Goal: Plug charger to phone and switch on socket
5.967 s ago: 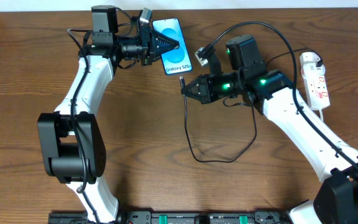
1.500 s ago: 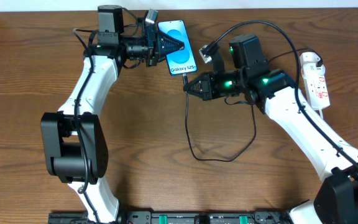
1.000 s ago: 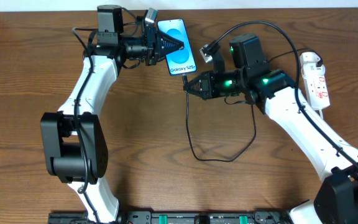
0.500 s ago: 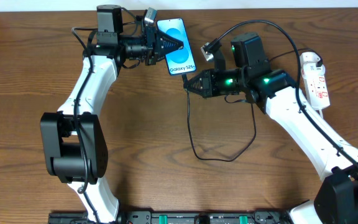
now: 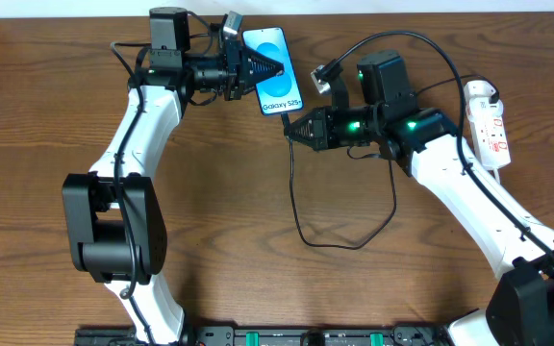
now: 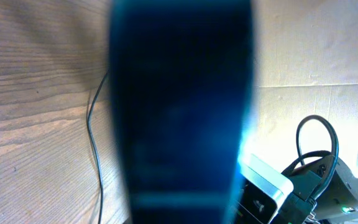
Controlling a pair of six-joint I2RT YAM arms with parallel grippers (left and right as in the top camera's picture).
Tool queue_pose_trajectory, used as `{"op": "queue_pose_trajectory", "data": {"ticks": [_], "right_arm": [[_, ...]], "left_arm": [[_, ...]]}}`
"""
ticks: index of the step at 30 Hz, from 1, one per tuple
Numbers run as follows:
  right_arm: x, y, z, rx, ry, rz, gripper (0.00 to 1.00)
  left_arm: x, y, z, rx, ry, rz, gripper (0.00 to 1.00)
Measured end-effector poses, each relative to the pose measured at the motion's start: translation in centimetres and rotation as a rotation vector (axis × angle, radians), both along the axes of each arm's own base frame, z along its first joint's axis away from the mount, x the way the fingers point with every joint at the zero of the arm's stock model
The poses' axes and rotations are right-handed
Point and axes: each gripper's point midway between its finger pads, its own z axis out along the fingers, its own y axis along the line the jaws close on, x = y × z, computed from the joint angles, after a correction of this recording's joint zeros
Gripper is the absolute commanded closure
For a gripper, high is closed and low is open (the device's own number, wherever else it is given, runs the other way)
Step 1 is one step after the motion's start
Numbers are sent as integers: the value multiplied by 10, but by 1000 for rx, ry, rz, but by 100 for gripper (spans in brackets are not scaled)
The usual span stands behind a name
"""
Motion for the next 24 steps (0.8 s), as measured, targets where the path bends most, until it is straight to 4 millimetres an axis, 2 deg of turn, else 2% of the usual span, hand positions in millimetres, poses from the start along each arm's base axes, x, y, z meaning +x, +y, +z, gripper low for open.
{"op": "queue_pose_trajectory", "data": {"ticks": [24], "right_arm": [[4, 4, 3, 39, -4, 2, 99]], "left_arm": [[3, 1, 0, 7, -7, 12, 93]]}}
